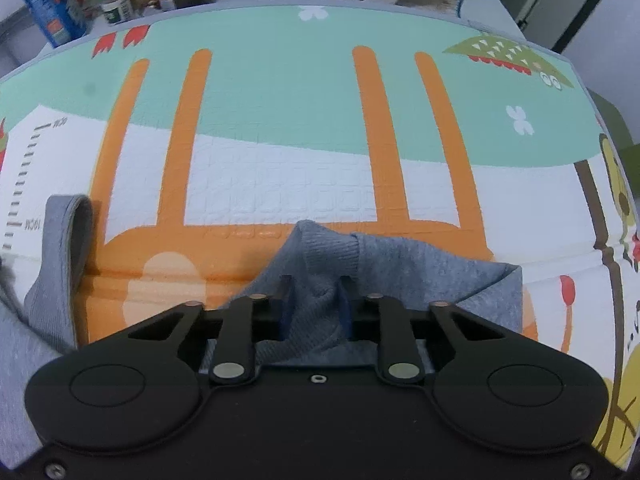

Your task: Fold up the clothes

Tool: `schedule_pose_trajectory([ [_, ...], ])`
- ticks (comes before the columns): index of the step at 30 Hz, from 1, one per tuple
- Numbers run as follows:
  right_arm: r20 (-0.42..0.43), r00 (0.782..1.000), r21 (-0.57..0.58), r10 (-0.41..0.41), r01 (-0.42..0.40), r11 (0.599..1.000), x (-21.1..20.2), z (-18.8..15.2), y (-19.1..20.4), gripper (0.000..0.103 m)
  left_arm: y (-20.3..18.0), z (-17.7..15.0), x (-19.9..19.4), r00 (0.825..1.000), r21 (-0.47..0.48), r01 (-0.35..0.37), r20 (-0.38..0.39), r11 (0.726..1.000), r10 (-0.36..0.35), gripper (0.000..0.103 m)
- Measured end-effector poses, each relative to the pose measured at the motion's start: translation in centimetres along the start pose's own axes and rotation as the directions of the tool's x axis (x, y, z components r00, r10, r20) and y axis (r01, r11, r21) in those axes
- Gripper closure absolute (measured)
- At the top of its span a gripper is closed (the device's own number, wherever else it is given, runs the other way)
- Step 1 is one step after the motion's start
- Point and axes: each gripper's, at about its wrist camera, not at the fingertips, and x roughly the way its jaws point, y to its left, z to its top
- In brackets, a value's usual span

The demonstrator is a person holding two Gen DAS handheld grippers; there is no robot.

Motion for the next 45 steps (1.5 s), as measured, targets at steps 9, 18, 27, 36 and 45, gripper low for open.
schedule_pose_trajectory([
  [9, 0.07, 0.986, 0.163, 0.154, -0.164, 0.973, -2.8, 0.5, -3.0, 0.098, 0.3, 0.0, -0.5, 1.0, -0.02, -0.001, 0.012, 1.0, 0.001, 0.032],
  [18, 0.12, 0.951, 0.32, 0.287, -0.31, 0.895, -1.4, 0.1, -5.4, 0.103, -0.1, -0.5, -0.9, 1.0, -0.004, -0.014, 0.009, 1.0, 0.014, 0.031],
  [27, 0.24, 0.953, 0.125, 0.184, -0.218, 0.968, -6.0, 0.8, -3.3, 0.099, 0.2, -0.3, -1.2, 1.0, -0.026, -0.019, 0.025, 0.999, 0.019, 0.031],
  [36, 0.138, 0.986, 0.033, 0.088, -0.093, 0.995, -4.4, 0.2, -1.6, 0.099, -0.6, -0.3, -0.9, 1.0, 0.007, -0.02, 0.017, 1.0, 0.02, 0.031],
  [45, 0.062, 0.997, 0.016, 0.042, -0.043, 0.999, -0.7, -0.3, -0.5, 0.099, -0.2, -0.4, -1.2, 0.998, 0.006, -0.053, 0.017, 0.999, 0.053, 0.03],
])
